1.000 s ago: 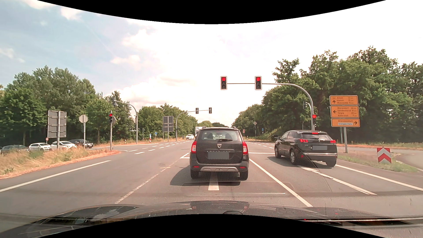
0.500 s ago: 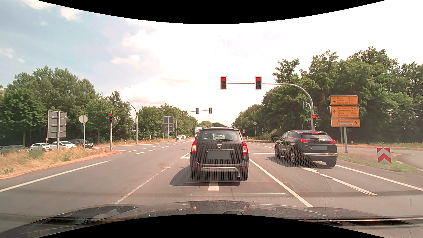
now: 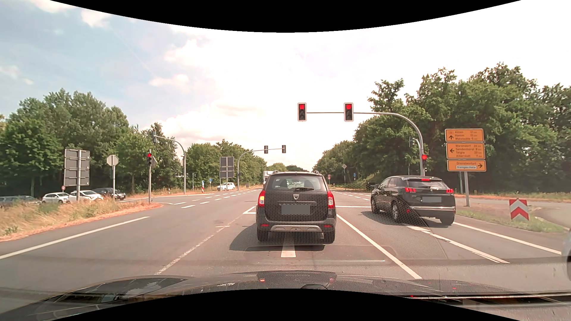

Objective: Follow the waypoints while adhering to traffic rules and regulations

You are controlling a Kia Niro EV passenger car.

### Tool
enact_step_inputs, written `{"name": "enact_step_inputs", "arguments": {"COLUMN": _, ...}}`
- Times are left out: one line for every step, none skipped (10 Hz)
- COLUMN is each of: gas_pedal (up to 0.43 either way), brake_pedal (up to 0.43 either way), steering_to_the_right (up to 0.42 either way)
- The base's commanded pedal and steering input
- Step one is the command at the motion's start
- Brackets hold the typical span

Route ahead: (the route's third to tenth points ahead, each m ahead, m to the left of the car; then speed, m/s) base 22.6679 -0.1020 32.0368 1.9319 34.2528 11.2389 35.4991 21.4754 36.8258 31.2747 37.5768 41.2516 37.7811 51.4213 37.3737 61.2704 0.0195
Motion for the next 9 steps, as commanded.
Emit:
{"name": "enact_step_inputs", "arguments": {"gas_pedal": 0.0, "brake_pedal": 0.024, "steering_to_the_right": -0.003}}
{"name": "enact_step_inputs", "arguments": {"gas_pedal": 0.0, "brake_pedal": 0.006, "steering_to_the_right": -0.003}}
{"name": "enact_step_inputs", "arguments": {"gas_pedal": 0.0, "brake_pedal": 0.006, "steering_to_the_right": -0.003}}
{"name": "enact_step_inputs", "arguments": {"gas_pedal": 0.0, "brake_pedal": 0.006, "steering_to_the_right": -0.003}}
{"name": "enact_step_inputs", "arguments": {"gas_pedal": 0.0, "brake_pedal": 0.018, "steering_to_the_right": -0.003}}
{"name": "enact_step_inputs", "arguments": {"gas_pedal": 0.0, "brake_pedal": 0.03, "steering_to_the_right": -0.003}}
{"name": "enact_step_inputs", "arguments": {"gas_pedal": 0.0, "brake_pedal": 0.043, "steering_to_the_right": -0.003}}
{"name": "enact_step_inputs", "arguments": {"gas_pedal": 0.0, "brake_pedal": 0.043, "steering_to_the_right": -0.003}}
{"name": "enact_step_inputs", "arguments": {"gas_pedal": 0.0, "brake_pedal": 0.043, "steering_to_the_right": -0.003}}
